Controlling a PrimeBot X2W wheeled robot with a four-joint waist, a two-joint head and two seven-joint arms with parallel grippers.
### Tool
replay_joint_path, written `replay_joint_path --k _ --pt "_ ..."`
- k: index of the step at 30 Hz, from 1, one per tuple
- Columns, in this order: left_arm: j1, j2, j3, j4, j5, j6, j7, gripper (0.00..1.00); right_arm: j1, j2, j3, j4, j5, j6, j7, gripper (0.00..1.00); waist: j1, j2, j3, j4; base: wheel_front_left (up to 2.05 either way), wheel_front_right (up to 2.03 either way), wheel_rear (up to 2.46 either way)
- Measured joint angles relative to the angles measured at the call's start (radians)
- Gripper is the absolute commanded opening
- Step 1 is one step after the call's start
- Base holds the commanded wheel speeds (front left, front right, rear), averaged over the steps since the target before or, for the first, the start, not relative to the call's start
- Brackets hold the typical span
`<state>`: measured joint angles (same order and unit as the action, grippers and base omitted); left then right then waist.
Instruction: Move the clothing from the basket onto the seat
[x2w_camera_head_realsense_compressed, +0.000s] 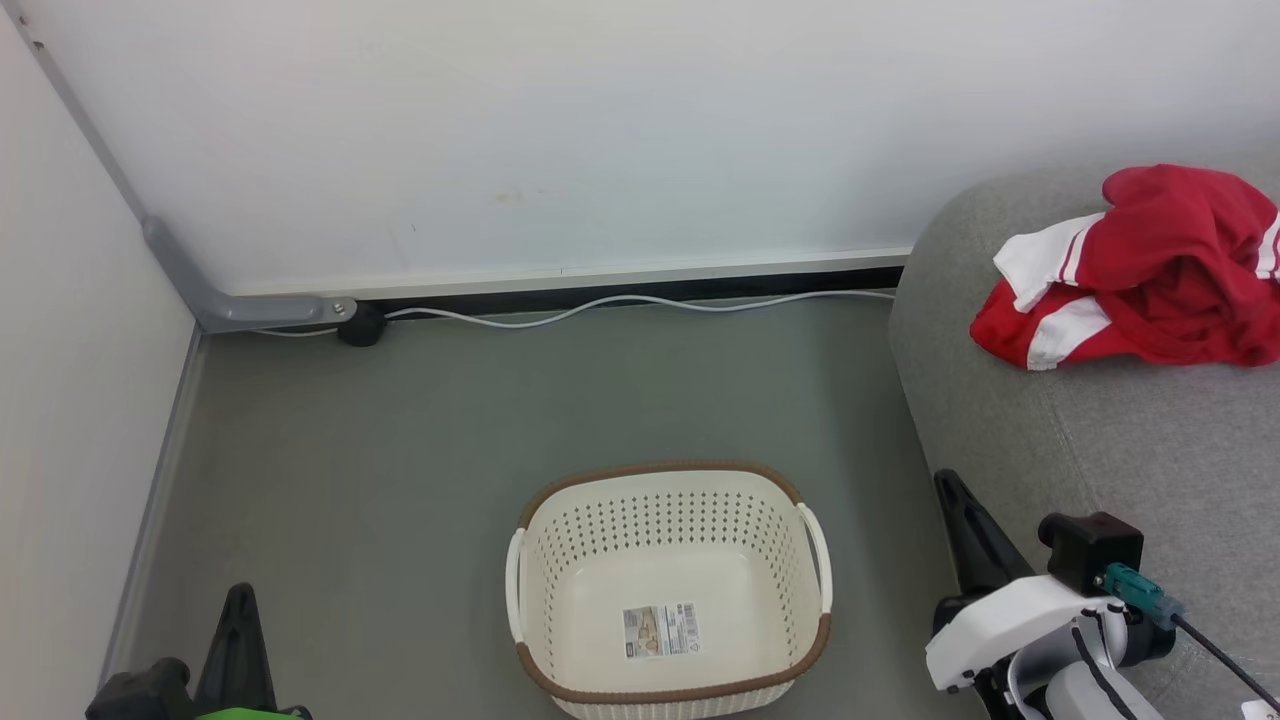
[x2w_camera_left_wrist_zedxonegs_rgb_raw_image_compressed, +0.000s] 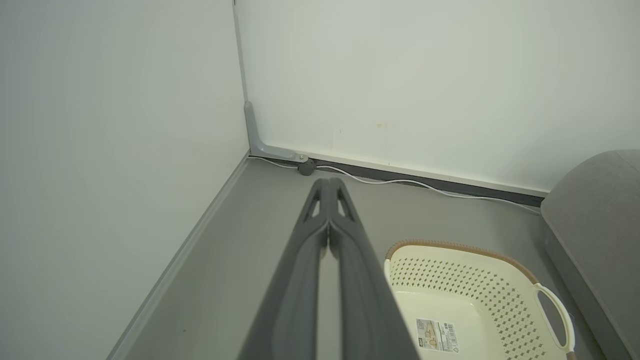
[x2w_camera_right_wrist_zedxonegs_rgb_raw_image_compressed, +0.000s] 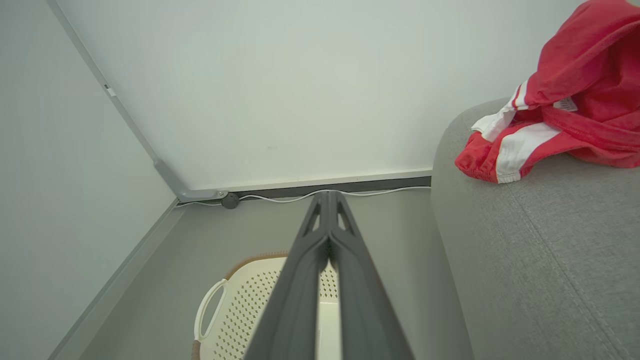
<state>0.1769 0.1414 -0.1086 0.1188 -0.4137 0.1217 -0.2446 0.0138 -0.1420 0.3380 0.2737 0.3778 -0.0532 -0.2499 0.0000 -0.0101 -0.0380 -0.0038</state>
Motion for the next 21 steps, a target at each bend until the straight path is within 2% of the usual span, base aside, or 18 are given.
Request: replay_joint_path --k 21 --pt "-0.005 -0.016 0.031 0.021 -0.247 -0.044 0.069 0.0 -0.001 0.019 -0.082 -0.007 0.255 0.034 0.062 0.0 0.0 0.0 0.009 0.001 0.0 0.0 0.0"
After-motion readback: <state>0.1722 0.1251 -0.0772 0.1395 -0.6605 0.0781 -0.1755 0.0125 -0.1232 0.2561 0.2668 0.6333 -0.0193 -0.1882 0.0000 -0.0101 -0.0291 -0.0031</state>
